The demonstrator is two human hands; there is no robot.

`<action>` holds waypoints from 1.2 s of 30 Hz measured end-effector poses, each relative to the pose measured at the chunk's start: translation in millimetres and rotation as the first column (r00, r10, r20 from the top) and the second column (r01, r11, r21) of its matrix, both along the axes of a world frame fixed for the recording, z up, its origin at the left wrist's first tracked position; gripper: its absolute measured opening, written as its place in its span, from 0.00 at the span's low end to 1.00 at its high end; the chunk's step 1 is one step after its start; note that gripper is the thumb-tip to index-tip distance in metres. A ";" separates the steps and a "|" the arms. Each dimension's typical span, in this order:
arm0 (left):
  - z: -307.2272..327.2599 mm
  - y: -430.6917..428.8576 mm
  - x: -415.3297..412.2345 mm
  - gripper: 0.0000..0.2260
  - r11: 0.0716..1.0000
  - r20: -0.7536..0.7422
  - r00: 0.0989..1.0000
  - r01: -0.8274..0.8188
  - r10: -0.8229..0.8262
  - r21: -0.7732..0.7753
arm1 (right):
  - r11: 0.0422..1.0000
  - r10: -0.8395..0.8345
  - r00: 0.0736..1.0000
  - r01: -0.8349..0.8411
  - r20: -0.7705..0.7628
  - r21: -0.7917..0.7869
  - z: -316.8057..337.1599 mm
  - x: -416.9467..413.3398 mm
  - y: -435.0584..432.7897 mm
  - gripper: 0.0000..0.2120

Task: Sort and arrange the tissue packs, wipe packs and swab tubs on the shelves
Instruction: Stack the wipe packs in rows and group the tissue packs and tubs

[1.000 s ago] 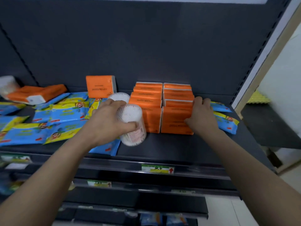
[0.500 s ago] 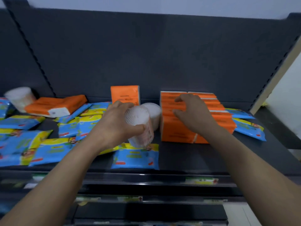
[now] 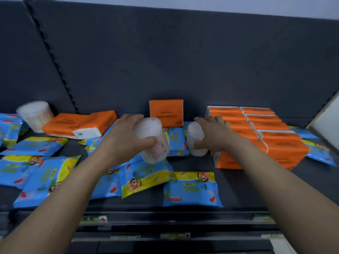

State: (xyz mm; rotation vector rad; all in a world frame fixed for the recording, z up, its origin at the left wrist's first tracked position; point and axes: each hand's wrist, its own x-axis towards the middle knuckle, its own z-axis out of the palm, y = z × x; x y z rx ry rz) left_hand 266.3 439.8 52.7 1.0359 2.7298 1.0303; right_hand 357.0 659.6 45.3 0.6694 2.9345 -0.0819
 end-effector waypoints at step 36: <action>9.7 -107.8 -119.9 0.40 0.995 0.050 0.995 -0.086 0.084 0.043 | 0.942 0.238 0.940 -0.285 -0.246 -0.179 48.7 -126.7 -123.7 0.41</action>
